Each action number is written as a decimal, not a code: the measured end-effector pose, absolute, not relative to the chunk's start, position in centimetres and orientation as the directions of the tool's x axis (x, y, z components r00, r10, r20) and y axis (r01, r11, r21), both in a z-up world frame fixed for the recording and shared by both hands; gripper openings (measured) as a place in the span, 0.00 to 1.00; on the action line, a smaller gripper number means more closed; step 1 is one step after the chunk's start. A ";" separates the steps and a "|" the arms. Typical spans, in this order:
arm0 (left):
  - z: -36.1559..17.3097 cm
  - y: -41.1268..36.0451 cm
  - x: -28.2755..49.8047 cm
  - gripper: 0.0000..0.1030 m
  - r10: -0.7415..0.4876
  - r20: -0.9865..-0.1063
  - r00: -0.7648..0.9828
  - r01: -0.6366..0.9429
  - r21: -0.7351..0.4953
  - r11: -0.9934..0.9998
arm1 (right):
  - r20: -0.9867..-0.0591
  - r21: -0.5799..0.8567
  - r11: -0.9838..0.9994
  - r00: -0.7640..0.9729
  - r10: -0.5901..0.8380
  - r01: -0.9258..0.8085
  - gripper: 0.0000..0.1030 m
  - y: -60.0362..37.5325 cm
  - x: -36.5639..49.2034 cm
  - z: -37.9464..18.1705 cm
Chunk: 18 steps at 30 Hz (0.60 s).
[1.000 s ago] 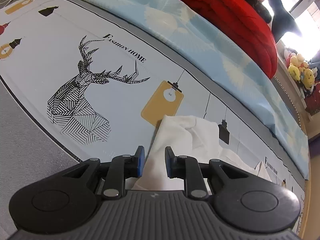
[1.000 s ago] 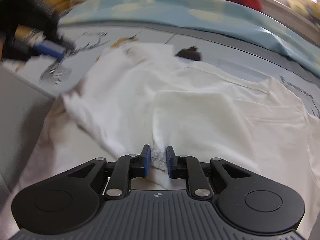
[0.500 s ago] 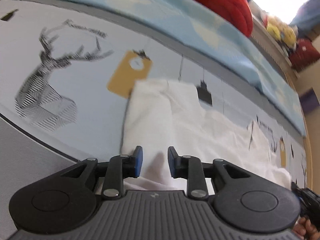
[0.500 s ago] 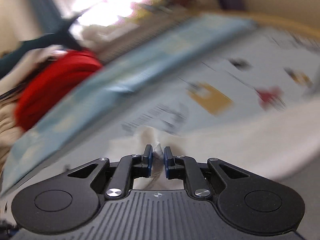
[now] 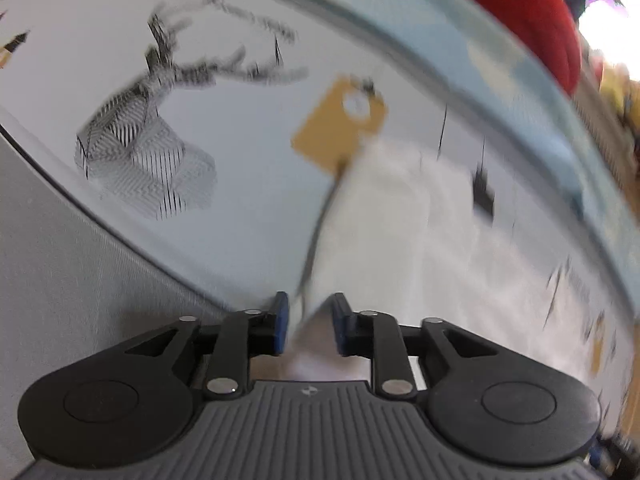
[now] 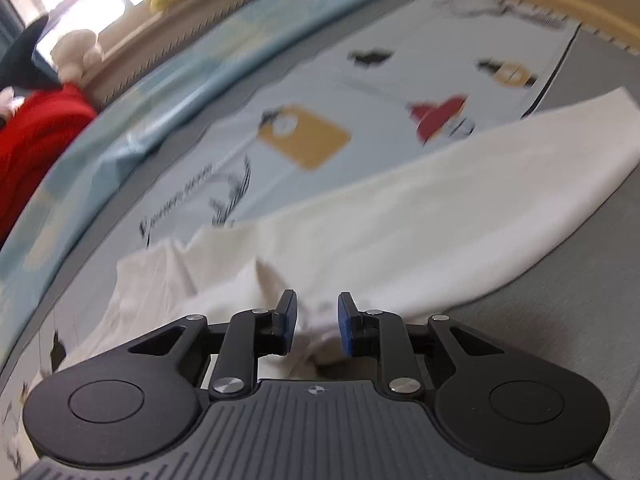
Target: Fold small clothes
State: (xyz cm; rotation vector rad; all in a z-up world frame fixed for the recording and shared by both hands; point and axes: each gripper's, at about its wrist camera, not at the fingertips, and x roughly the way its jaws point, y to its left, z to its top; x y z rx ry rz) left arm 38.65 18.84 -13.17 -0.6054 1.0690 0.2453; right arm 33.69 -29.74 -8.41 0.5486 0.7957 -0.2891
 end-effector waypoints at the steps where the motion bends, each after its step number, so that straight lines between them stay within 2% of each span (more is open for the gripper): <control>1: -13.0 19.2 38.9 0.34 -0.109 -0.859 0.501 -0.454 -0.368 0.812 | -0.729 0.360 0.819 0.682 -0.052 0.448 0.23 -29.8 33.5 -8.2; 3: -13.1 19.4 39.4 0.47 -0.145 -0.835 0.531 -0.413 -0.404 0.816 | -0.705 0.374 0.809 0.706 -0.071 0.454 0.24 -30.0 33.3 -7.8; 6: -13.2 19.1 40.2 0.49 -0.149 -0.819 0.554 -0.378 -0.407 0.831 | -0.692 0.393 0.815 0.721 -0.042 0.425 0.27 -29.5 33.4 -7.4; 11: -13.7 18.8 40.9 0.48 -0.113 -0.818 0.563 -0.362 -0.367 0.857 | -0.725 0.408 0.822 0.688 0.027 0.398 0.28 -28.2 34.0 -8.1; 13: -13.7 18.2 41.6 0.37 -0.111 -0.813 0.572 -0.341 -0.358 0.869 | -0.729 0.405 0.828 0.683 0.038 0.387 0.28 -27.6 34.2 -8.1; 14: -13.7 17.9 41.8 0.11 -0.115 -0.809 0.576 -0.314 -0.349 0.883 | -0.730 0.402 0.835 0.682 0.045 0.376 0.28 -27.3 34.4 -8.0; 15: -13.5 17.8 42.2 0.04 -0.108 -0.807 0.580 -0.295 -0.331 0.896 | -0.730 0.403 0.838 0.682 0.051 0.368 0.28 -27.1 34.5 -8.0; 18: -11.0 18.2 41.4 0.04 0.033 -0.745 0.667 -0.338 -0.263 0.903 | -0.728 0.402 0.848 0.683 0.065 0.347 0.28 -26.4 34.7 -7.9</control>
